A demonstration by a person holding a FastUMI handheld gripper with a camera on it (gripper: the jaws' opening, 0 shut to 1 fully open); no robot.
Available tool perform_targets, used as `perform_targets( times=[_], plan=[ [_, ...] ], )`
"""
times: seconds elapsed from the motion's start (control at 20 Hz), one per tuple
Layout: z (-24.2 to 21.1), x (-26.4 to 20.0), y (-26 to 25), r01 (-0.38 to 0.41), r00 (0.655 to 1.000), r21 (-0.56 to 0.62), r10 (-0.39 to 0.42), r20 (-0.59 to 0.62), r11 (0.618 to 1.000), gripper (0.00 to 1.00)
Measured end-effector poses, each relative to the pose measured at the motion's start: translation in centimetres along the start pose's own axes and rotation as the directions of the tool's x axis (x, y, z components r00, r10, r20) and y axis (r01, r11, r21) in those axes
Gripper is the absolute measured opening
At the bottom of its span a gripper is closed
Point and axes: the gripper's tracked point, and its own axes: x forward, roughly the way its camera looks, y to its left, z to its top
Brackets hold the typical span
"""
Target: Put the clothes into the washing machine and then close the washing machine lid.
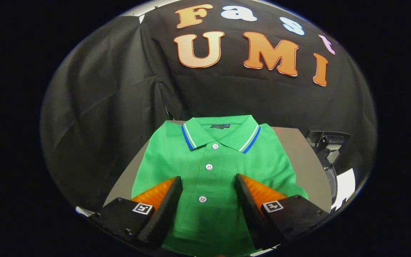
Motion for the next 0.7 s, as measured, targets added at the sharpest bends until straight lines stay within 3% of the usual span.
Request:
perform_targets(
  times=[0.05, 0.15, 0.35, 0.45, 0.55, 0.7],
  plan=[
    [0.1, 0.3, -0.1, -0.01, 1.0, 0.004, 0.01, 0.006, 1.0, 0.95],
    [0.1, 0.3, -0.1, -0.025, 0.999, 0.002, 0.025, 0.023, 1.0, 0.79],
    [0.1, 0.4, -0.6, -0.089, 0.996, 0.055, 0.089, 0.016, 0.995, 0.37],
    [0.2, 0.3, -0.9, -0.109, 0.994, 0.024, 0.109, 0.016, 0.994, 0.25],
    [0.3, 0.1, -1.1, -0.111, 0.993, -0.01, 0.111, 0.05, 0.994, 0.2],
    [1.1, -0.2, -1.0, -0.151, 0.978, 0.036, 0.145, 0.149, 0.988, 0.15]
  ],
)
